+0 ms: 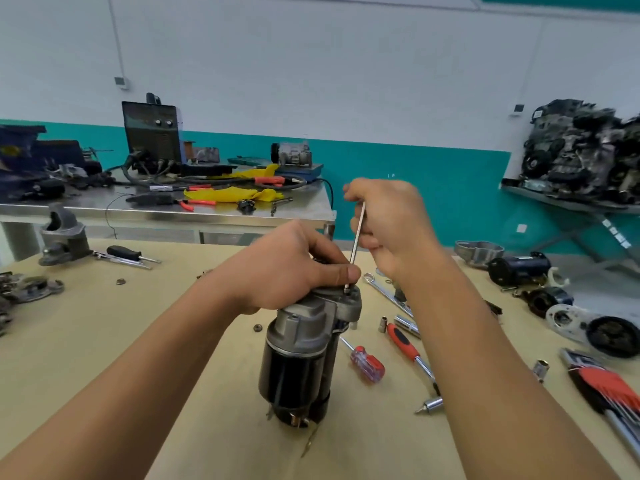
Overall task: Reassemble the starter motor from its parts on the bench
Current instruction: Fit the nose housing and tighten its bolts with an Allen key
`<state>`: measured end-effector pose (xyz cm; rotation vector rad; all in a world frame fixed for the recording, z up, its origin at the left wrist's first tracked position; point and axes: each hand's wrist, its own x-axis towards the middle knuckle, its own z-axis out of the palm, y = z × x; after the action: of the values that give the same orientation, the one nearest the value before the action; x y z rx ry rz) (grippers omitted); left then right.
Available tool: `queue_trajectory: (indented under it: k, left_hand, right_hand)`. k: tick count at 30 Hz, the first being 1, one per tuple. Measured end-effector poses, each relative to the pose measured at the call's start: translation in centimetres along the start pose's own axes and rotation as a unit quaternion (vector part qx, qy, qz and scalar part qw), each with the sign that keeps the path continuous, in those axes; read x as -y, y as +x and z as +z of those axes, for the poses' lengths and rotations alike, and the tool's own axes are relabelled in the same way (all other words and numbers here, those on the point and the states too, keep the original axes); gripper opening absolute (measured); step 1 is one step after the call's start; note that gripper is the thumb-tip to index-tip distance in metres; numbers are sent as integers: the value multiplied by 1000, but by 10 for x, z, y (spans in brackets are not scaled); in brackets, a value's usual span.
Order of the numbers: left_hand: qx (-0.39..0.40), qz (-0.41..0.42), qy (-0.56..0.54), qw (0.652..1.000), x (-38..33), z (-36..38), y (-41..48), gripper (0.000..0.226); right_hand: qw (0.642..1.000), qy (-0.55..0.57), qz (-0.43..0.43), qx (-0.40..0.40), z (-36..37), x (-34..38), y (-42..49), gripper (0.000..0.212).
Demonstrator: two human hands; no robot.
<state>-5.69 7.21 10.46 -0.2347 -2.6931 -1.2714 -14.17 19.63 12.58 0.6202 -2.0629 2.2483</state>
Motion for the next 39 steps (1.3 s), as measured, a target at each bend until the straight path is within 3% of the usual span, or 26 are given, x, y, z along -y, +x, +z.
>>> queue_trajectory:
  k: [3, 6, 8, 10, 12, 13, 14, 18, 21, 23, 27, 30, 32, 34, 36, 39]
  left_hand:
    - [1, 7, 11, 1000, 0, -1, -1, 15]
    - [9, 7, 14, 1000, 0, -2, -1, 14]
    - [9, 6, 25, 1000, 1, -2, 0, 15]
    - [6, 8, 32, 999, 1, -1, 0, 15]
    - [7, 17, 38, 999, 0, -1, -1, 16]
    - [9, 20, 39, 999, 0, -1, -2, 16]
    - [11, 21, 39, 999, 1, -2, -2, 17]
    - [8, 16, 33, 999, 2, -4, -2, 17]
    - [0, 8, 40, 999, 1, 0, -1, 17]
    - [-2, 2, 43, 999, -1, 3, -1, 19]
    - [-1, 0, 26, 1000, -6, 4, -3, 27]
    - [0, 7, 20, 1000, -6, 4, -4, 28]
    - [0, 9, 18, 1000, -5, 3, -4, 27]
    - [5, 8, 15, 1000, -4, 2, -3, 25]
    - [11, 8, 16, 1000, -3, 1, -2, 24]
    - [5, 12, 22, 1000, -1, 1, 0, 22]
  right_hand:
    - [965, 173, 93, 174, -17, -2, 3, 22]
    - [928, 261, 60, 258, -25, -14, -2, 21]
    - [952, 233, -18, 199, -19, -24, -5, 17]
    - [971, 76, -217, 60, -12, -32, -7, 15]
    - [901, -140, -406, -67, -3, -37, -10, 15]
    - [864, -208, -448, -101, 2, -38, -11, 17]
    - [849, -242, -454, -120, 5, -36, -13, 20]
    - [903, -201, -375, -62, 7, -19, -16, 30]
    - [944, -168, -283, -14, -4, -7, -13, 19]
    - [954, -177, -240, -40, -7, -3, -11, 21]
    - [958, -208, -171, -95, -1, -2, -9, 44]
    - [1000, -4, 11, 11, -1, 0, -5, 22]
    - [982, 127, 81, 112, -9, -2, 0, 19]
    - [952, 222, 97, 190, -18, -9, 2, 22]
    - [929, 287, 74, 220, -22, -18, 1, 19]
    - [959, 246, -78, 119, -16, -32, -1, 18]
